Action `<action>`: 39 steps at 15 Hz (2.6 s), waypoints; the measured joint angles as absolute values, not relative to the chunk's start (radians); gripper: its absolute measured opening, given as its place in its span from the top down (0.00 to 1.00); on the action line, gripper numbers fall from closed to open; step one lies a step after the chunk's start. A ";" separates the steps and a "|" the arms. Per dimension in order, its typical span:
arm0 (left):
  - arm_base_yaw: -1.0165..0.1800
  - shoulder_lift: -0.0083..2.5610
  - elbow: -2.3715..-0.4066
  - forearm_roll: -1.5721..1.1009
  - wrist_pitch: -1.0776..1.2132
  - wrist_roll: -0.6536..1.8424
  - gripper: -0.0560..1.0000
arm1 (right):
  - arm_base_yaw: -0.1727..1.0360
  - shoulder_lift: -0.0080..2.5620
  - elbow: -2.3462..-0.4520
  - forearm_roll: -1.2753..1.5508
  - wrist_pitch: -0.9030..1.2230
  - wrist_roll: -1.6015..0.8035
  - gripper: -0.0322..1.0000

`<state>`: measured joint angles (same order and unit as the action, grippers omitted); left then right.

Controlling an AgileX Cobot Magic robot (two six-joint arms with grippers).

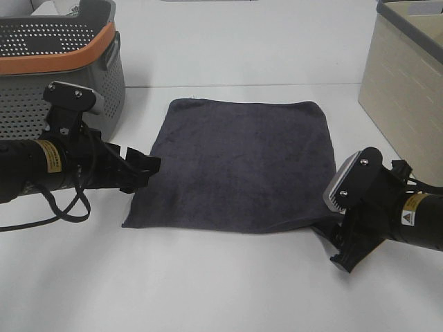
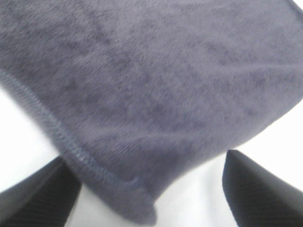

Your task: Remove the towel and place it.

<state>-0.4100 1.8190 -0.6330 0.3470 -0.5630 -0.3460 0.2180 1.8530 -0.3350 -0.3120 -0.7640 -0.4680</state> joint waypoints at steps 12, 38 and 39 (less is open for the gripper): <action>-0.410 1.570 -0.862 0.366 -0.011 -0.425 0.26 | 0.218 1.394 -0.246 -0.134 -0.704 -0.367 0.18; 0.081 1.380 -1.611 -0.054 1.209 0.027 0.26 | 0.213 1.522 -1.648 -0.110 1.218 -0.034 0.23; 0.081 1.306 -1.530 -0.055 1.211 0.032 0.26 | 0.213 1.468 -1.572 -0.110 1.218 -0.034 0.23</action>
<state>0.0810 1.3060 -1.5300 -0.0550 1.2110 0.0320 0.2130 1.4680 -1.5720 -0.1100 1.2180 -0.0340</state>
